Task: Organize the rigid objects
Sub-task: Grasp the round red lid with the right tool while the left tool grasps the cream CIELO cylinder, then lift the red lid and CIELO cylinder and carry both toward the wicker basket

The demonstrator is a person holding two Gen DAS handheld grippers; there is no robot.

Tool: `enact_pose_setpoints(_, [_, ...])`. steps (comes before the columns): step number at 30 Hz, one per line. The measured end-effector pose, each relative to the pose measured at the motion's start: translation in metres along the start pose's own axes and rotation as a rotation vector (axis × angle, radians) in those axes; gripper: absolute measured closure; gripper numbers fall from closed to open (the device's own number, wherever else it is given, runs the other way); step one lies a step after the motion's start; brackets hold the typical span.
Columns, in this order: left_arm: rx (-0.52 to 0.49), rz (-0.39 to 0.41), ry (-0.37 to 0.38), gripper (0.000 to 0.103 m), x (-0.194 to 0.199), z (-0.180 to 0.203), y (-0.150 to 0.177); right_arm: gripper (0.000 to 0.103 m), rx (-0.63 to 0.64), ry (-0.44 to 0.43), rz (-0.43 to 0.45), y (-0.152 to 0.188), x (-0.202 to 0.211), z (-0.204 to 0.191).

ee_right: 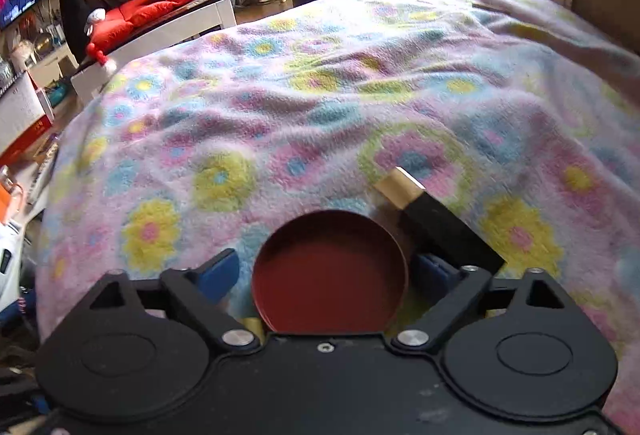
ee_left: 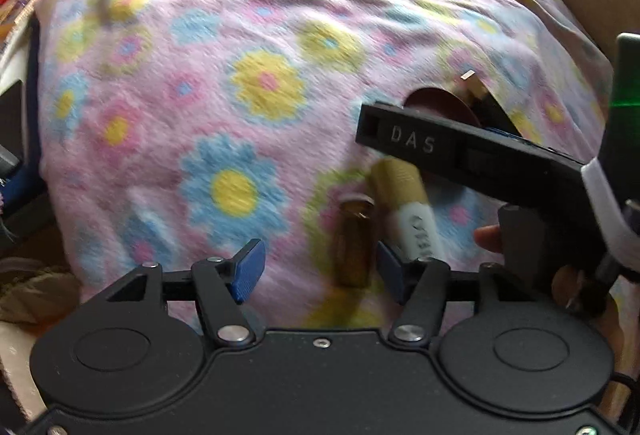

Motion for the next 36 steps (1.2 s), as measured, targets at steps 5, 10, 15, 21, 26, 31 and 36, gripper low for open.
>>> enact_pose_setpoints(5, [0.05, 0.0, 0.008, 0.039, 0.0, -0.007, -0.004, 0.027, 0.048, 0.065, 0.008, 0.001, -0.005, -0.006])
enact_pose_setpoints(10, [0.032, 0.019, 0.007, 0.033, 0.005, -0.003, -0.002, 0.028, -0.054, 0.012, 0.055, 0.014, 0.025, 0.034])
enact_pose_setpoints(15, [-0.045, 0.079, 0.048, 0.022, 0.018, 0.018, 0.0, 0.027, -0.176, 0.032, 0.143, 0.046, 0.077, 0.097])
enact_pose_setpoints(21, [-0.589, 0.148, 0.056, 0.019, 0.031, 0.068, 0.021, 0.027, -0.261, 0.077, 0.146, 0.097, 0.101, 0.15])
enact_pose_setpoints(26, [-0.974, 0.156, 0.019, 0.017, 0.027, 0.074, 0.044, 0.027, -0.271, 0.06, 0.16, 0.108, 0.105, 0.159])
enact_pose_setpoints(31, [-1.107, 0.079, 0.071, 0.017, 0.013, 0.073, 0.037, 0.027, -0.212, 0.035, 0.197, 0.107, 0.112, 0.145])
enact_pose_setpoints(36, [-1.145, -0.006, 0.111, 0.018, -0.002, 0.074, 0.022, 0.027, -0.204, 0.029, 0.218, 0.102, 0.106, 0.139])
Point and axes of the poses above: each gripper's, at about its wrist camera, not at the fingertips, and x roughly against the way its jaws point, z to its right, y to its underside, the point moved 1 cm from there along -x, roughly the way its jaws point, and after that the axes turned 12 degrees about x, right-handed, at the moved point
